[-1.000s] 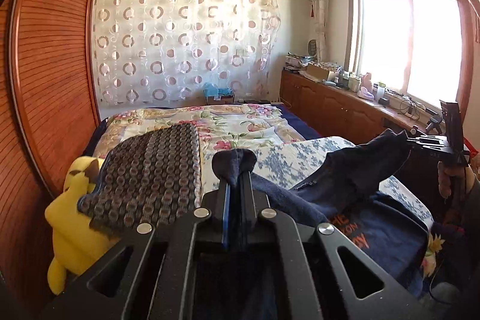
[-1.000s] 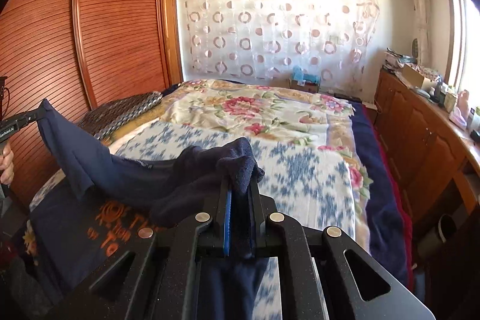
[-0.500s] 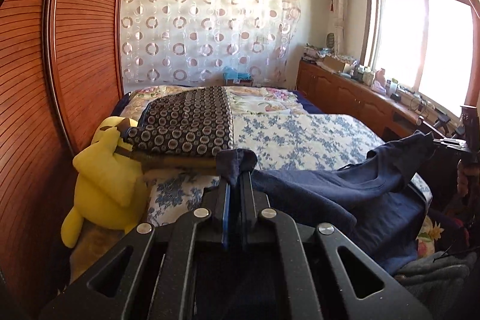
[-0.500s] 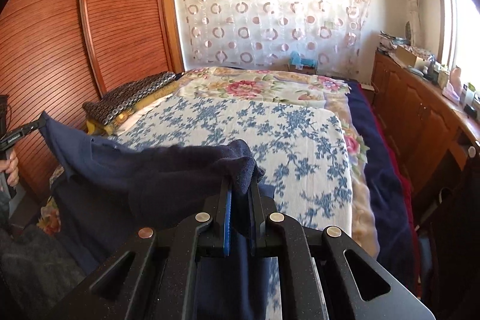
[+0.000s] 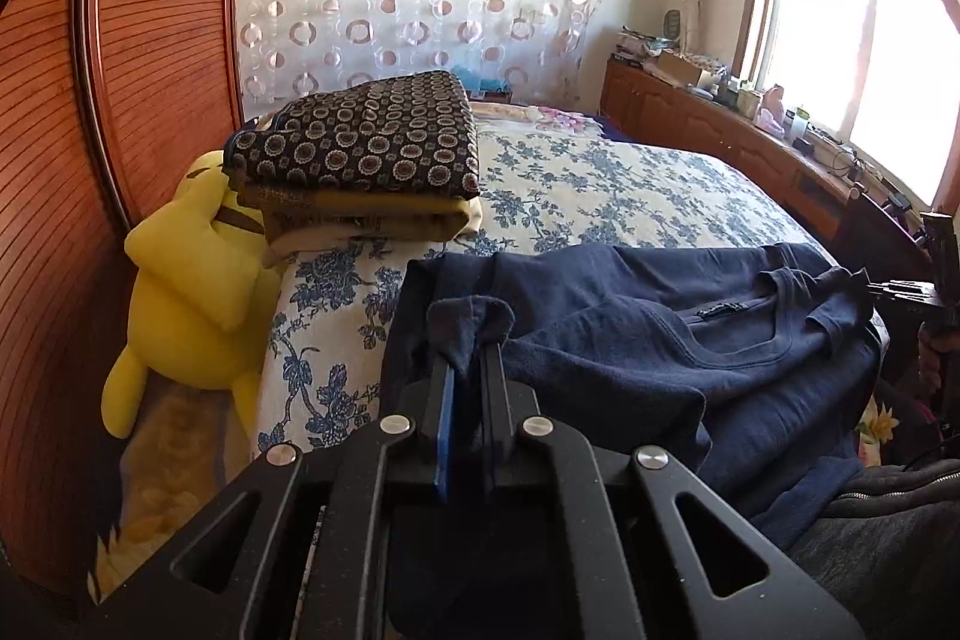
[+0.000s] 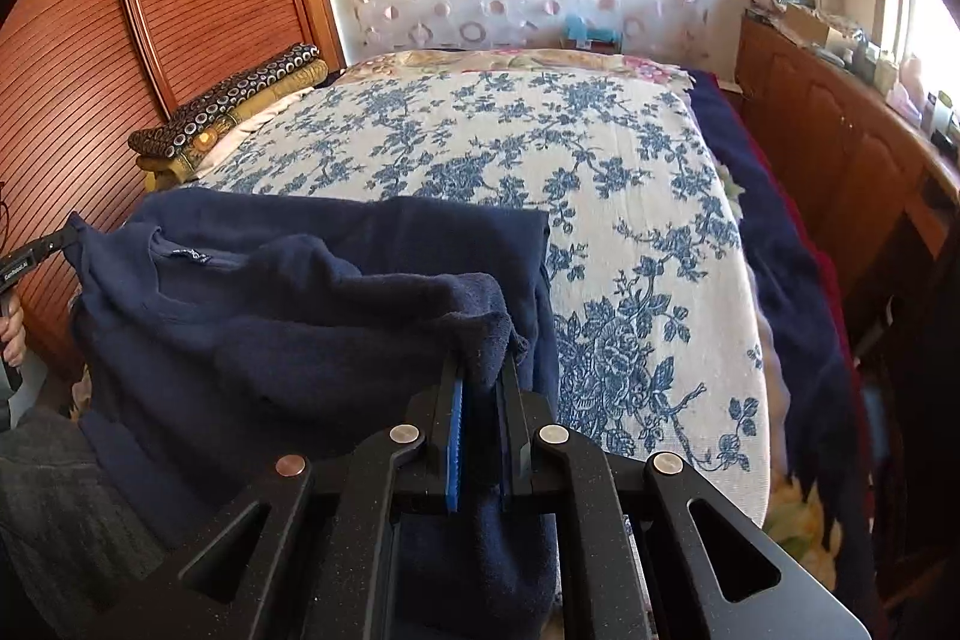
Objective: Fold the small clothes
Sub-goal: 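Open both grippers to release the folded shirt onto the bed, then grasp the folded shirt edge with both grippers and lift it up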
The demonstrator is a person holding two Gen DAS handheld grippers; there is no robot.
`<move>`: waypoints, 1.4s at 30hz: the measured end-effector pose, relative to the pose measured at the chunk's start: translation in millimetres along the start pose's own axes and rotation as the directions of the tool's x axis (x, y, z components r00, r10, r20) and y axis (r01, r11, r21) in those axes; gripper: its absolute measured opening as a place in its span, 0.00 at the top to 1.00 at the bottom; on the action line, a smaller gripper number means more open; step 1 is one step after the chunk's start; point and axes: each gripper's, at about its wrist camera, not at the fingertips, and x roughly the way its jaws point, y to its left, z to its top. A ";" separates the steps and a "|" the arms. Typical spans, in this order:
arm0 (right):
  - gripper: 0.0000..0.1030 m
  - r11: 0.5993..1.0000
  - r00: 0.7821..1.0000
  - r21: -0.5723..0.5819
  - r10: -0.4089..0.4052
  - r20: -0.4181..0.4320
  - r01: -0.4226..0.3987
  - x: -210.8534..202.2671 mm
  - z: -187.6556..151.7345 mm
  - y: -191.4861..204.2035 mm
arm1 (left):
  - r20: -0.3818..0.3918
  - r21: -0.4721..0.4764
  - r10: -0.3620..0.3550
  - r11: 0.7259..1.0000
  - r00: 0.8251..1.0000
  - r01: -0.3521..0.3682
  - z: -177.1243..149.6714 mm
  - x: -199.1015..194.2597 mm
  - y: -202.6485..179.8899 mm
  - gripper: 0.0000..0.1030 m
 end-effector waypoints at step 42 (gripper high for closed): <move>0.53 1.000 0.998 -0.026 0.003 -0.055 -0.004 88.6 60.2 -30.7 | -0.037 0.058 -0.042 0.997 0.998 0.044 81.1 64.5 9.0 0.26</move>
